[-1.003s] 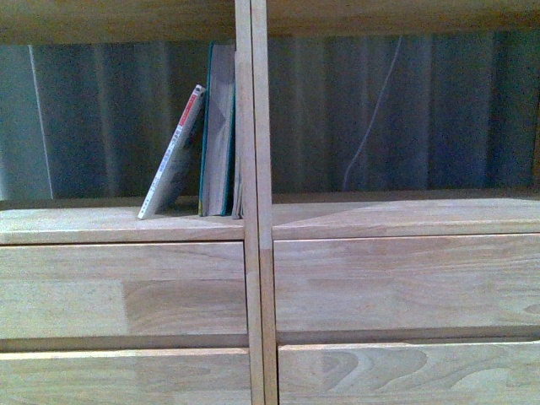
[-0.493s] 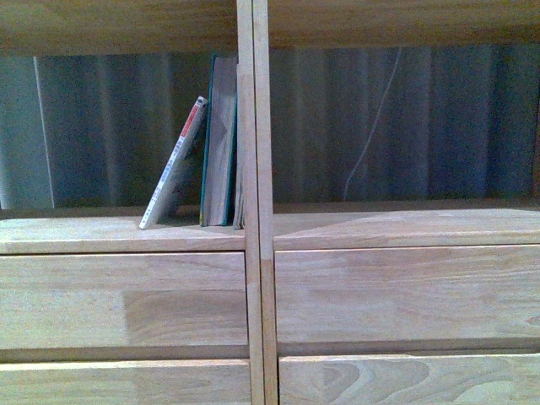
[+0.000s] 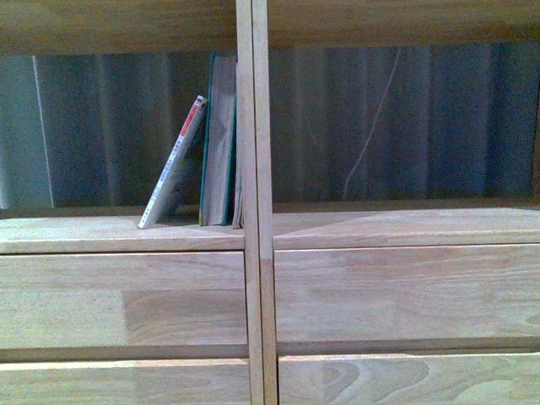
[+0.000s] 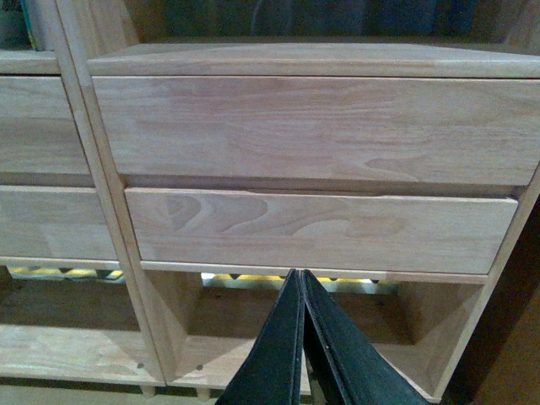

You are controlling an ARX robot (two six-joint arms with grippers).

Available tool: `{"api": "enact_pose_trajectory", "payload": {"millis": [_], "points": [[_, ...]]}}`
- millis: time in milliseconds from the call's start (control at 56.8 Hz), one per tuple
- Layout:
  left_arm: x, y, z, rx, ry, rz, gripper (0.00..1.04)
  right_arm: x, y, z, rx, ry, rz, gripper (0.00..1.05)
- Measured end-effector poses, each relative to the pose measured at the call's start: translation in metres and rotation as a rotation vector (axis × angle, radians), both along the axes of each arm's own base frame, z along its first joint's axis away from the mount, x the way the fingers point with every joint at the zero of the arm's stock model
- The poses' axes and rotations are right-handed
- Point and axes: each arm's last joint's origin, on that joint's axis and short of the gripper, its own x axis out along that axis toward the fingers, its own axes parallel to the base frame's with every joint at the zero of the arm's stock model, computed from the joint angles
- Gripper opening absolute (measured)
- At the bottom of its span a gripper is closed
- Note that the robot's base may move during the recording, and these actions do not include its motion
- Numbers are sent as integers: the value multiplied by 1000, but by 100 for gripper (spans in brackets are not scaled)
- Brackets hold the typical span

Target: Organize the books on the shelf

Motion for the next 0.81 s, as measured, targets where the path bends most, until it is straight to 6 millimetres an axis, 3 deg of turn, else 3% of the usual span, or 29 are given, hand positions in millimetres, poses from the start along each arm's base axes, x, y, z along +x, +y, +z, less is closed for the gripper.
{"api": "enact_pose_trajectory", "payload": {"millis": [317,352,493,809], "points": [[-2,0,1,0,-19,0,3,0,0,0,0,0,0,3],[-2,0,1,-1,-19,0,3,0,0,0,-1,0,0,7],[-2,0,1,0,-19,0,36,0,0,0,-1,0,0,38],[-2,0,1,0,-19,0,95,0,0,0,-1,0,0,96]]}}
